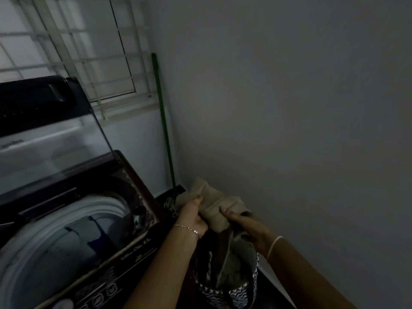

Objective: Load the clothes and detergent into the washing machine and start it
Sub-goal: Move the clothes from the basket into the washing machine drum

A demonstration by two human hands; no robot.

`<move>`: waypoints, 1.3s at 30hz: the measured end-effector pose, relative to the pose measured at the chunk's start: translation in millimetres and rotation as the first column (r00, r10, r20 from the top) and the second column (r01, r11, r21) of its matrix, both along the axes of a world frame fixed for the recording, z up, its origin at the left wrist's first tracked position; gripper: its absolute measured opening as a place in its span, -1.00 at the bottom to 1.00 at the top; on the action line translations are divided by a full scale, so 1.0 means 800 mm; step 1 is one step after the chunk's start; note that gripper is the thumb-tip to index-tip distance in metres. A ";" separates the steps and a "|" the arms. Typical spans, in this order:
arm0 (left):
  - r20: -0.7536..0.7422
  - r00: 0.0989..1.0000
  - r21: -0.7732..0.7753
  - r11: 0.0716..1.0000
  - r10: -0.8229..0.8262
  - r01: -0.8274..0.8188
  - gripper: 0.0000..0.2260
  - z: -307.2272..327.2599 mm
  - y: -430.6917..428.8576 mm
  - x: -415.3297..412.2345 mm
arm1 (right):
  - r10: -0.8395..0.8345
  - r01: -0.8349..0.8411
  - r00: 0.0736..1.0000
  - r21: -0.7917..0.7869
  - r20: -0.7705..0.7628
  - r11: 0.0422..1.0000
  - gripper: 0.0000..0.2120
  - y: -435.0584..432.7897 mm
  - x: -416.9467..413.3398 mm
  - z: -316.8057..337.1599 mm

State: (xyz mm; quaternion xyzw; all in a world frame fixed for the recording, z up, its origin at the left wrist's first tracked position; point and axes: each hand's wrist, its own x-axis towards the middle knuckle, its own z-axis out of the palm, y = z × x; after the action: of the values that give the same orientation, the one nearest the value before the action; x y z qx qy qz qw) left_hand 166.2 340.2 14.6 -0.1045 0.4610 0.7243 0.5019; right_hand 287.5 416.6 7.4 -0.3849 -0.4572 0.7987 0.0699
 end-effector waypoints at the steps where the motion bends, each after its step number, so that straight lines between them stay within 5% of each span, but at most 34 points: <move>1: -0.001 1.000 0.023 1.000 0.014 -0.014 -0.66 0.007 -0.005 0.000 | -0.061 0.061 0.998 0.057 -0.010 0.997 -0.70 -0.004 0.007 0.000; 3: -0.020 0.999 0.053 0.998 0.034 -0.033 -0.65 0.023 -0.020 -0.004 | -0.180 0.136 0.980 0.363 0.089 0.922 -0.53 -0.005 0.017 -0.009; 5: -0.043 0.996 0.101 0.992 0.083 -0.078 -0.62 0.038 -0.032 -0.010 | -0.259 0.028 0.936 0.683 0.238 0.730 -0.09 -0.004 0.028 -0.015; 7: -0.076 0.991 0.151 0.984 0.111 -0.099 -0.61 0.063 -0.042 -0.013 | -0.149 -0.111 0.954 0.767 0.260 0.632 0.25 -0.005 0.032 -0.013; 11: -0.134 0.987 0.215 0.975 0.093 -0.062 -0.65 0.112 -0.045 -0.011 | 0.065 -0.269 0.959 0.819 0.275 0.507 0.36 -0.005 0.011 0.001; 16: -0.159 0.984 0.262 0.964 0.080 -0.036 -0.65 0.153 -0.034 -0.004 | 0.076 -0.015 0.996 0.743 -0.048 0.669 0.16 0.002 -0.029 0.019; 22: -0.158 0.986 0.351 0.937 0.058 0.002 -0.63 0.196 -0.016 -0.001 | 0.043 0.020 0.996 0.670 -0.078 0.742 -0.15 0.018 -0.049 0.033; 25: -0.174 0.984 0.390 0.920 0.036 0.035 -0.70 0.213 -0.007 0.002 | 0.003 0.055 0.996 0.666 -0.086 0.744 -0.14 0.028 -0.051 0.032; 31: -0.172 0.984 0.474 0.880 0.044 0.043 -0.64 0.219 -0.003 -0.008 | -0.122 0.217 0.970 0.526 -0.209 0.822 -0.80 0.043 -0.060 0.054; 39: -0.166 0.966 0.392 0.912 0.196 -0.118 -0.76 0.167 -0.039 -0.051 | -0.278 0.331 0.894 0.100 -0.351 0.938 -0.75 0.050 -0.076 0.081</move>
State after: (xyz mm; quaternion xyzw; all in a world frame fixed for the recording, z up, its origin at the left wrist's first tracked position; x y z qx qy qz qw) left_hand 125.5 308.6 148.6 0.0315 0.3509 0.8446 0.4031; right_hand 226.9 456.3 72.4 -0.3052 -0.4342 0.7925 0.3005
